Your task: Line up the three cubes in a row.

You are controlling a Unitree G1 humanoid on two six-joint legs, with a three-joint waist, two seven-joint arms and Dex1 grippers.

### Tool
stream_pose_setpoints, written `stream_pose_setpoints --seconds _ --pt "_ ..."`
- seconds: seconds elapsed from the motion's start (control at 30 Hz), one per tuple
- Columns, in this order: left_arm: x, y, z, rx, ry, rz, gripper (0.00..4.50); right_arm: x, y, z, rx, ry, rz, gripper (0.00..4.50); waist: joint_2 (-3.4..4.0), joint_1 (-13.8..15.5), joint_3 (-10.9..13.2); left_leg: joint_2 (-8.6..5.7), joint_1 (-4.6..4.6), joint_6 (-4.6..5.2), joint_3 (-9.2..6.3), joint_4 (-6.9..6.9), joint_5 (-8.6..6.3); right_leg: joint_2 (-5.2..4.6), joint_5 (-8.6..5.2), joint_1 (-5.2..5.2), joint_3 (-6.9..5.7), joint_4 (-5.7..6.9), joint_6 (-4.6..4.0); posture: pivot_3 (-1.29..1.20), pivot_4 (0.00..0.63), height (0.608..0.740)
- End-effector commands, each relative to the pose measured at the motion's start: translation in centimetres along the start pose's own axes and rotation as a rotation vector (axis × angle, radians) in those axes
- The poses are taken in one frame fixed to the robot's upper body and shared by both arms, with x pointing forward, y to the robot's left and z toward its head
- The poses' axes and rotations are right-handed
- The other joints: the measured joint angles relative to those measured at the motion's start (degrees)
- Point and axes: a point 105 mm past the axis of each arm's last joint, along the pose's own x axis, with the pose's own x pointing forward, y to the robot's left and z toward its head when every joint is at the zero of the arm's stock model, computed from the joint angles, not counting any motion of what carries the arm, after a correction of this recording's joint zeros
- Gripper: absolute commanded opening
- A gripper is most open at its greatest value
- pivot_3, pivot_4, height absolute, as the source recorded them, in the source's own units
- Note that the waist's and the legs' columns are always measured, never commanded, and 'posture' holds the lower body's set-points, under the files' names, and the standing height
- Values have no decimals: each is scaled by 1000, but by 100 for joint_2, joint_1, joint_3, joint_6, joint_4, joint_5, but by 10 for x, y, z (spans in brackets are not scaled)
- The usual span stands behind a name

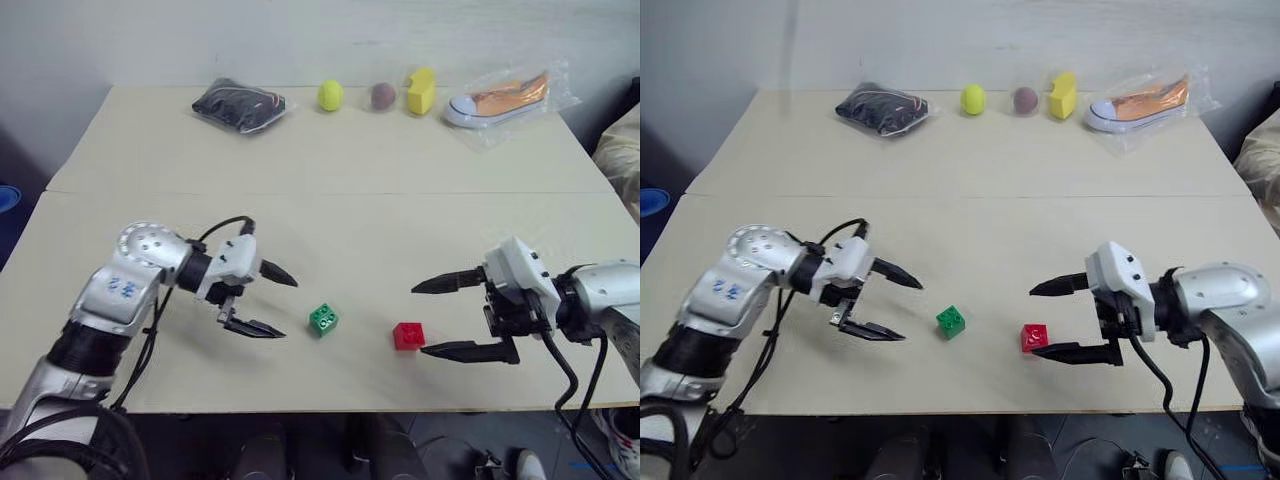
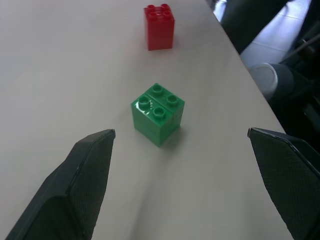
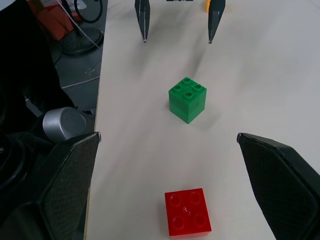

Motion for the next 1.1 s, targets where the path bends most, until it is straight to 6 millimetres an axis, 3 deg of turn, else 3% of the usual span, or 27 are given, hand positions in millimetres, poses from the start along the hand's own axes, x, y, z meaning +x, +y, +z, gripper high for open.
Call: stream_pose_setpoints --seconds 0.03,0.3,0.63,0.77,0.97,1.0,1.1 --pt "7 4 2 90 27 -81 4481 -5 9 10 -29 4 -31 4500 0 7 0 -1 -1 1 -2 1 1 1 0 0 0 1 0 0 150 740" --pt "30 20 4 218 44 -196 4481 -4 30 8 29 17 -69 4500 -3 17 0 -6 -6 7 -12 4 3 -8 3 3 5 -4 6 0 150 740" --pt "62 23 -1 264 56 -331 4481 -7 32 10 43 24 -115 4500 -5 6 0 -9 -7 12 -18 4 5 -7 4 4 3 -8 8 0 150 740" --pt "67 21 -6 255 63 -360 3645 -7 31 12 41 21 -121 4500 -8 8 2 -8 -8 12 -20 4 5 -8 4 4 3 -9 8 0 150 740" --pt "69 21 -8 247 63 -367 1657 -7 29 12 39 20 -125 4500 -8 8 2 -9 -9 14 -22 4 5 -9 5 4 2 -10 8 0 150 740" --pt "68 21 -8 245 65 -367 1481 -6 29 12 38 19 -125 4500 -8 8 2 -9 -9 14 -22 4 5 -10 5 5 2 -10 8 0 150 740" --pt "66 19 -7 226 58 -352 1512 -5 28 13 34 14 -119 4500 -8 8 2 -10 -10 15 -23 5 5 -10 5 5 1 -10 8 0 150 740"
